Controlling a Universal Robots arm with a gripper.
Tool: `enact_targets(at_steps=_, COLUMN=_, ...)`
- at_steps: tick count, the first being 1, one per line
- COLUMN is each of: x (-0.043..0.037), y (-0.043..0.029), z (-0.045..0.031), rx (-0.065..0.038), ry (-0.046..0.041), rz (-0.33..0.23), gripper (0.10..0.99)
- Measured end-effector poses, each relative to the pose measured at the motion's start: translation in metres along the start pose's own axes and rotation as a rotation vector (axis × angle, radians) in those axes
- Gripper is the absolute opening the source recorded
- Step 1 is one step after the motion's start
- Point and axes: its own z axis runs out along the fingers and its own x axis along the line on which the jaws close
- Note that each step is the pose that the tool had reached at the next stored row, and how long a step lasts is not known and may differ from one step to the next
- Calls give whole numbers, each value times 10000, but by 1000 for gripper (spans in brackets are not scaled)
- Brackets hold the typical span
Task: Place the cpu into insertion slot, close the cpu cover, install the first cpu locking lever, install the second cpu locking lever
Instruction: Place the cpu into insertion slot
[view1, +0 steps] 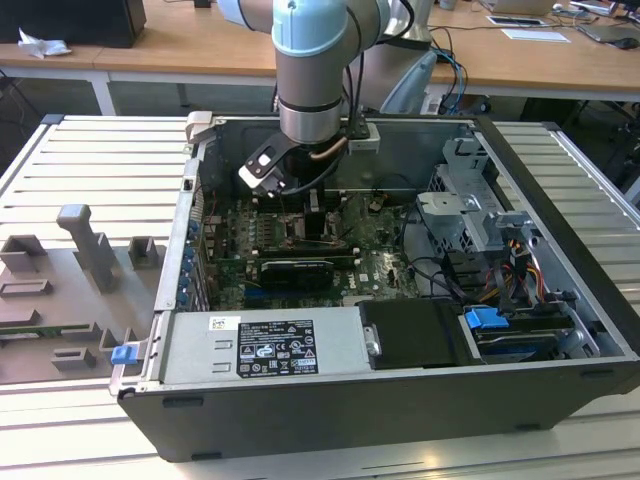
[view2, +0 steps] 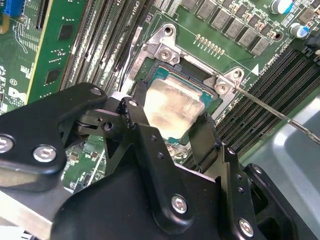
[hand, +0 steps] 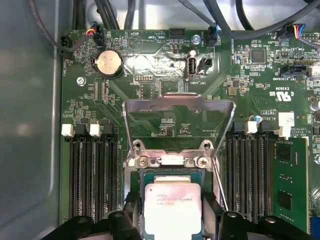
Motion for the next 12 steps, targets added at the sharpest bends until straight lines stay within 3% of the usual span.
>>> enact_targets(at_steps=10, x=-1, y=9, z=-138, rx=9, ry=2, rz=0, gripper=600)
enact_targets(at_steps=12, x=-1, y=10, z=-157, rx=13, ry=1, rz=1, gripper=471)
